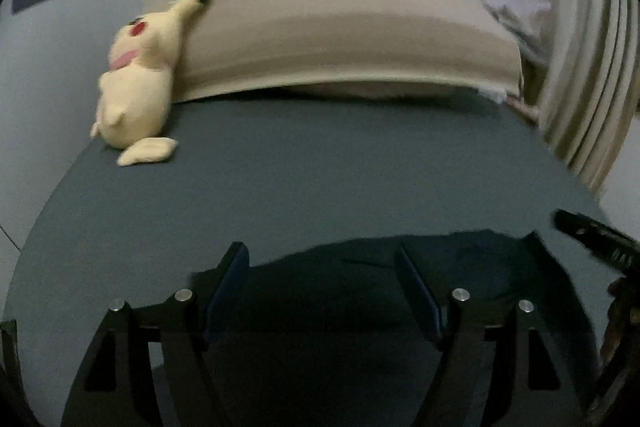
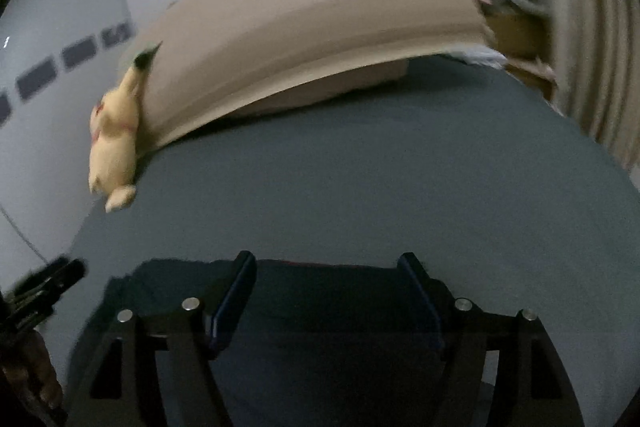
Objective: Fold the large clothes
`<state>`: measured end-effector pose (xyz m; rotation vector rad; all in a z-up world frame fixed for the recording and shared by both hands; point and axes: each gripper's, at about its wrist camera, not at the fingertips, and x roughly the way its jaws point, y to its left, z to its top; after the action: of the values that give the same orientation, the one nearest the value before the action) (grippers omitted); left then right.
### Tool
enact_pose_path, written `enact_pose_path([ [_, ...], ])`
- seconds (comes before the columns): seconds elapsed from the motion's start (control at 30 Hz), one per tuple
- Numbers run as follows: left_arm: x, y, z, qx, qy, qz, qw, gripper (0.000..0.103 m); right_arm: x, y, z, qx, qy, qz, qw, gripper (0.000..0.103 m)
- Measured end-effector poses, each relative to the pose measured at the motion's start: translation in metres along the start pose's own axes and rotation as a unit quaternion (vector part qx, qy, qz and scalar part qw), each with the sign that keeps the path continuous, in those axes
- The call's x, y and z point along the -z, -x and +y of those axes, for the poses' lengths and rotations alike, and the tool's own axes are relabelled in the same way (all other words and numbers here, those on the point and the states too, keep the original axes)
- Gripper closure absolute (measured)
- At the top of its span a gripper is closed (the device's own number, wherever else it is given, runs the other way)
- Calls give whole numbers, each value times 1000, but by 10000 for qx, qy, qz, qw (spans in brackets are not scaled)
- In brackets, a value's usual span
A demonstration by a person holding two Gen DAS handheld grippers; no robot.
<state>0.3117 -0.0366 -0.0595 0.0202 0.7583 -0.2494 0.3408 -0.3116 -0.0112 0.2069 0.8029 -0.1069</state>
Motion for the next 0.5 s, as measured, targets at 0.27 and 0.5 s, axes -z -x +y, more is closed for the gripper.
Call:
enact_pose_path([
  [0.27,27,-74,-20,-263,167,932,9952,25,37,-82,35,190,405,665,9968,26],
  [0.5,38,-93,-30,-495,-25,1071,9930,19,46,-112,26,149,94,983,9950,15],
])
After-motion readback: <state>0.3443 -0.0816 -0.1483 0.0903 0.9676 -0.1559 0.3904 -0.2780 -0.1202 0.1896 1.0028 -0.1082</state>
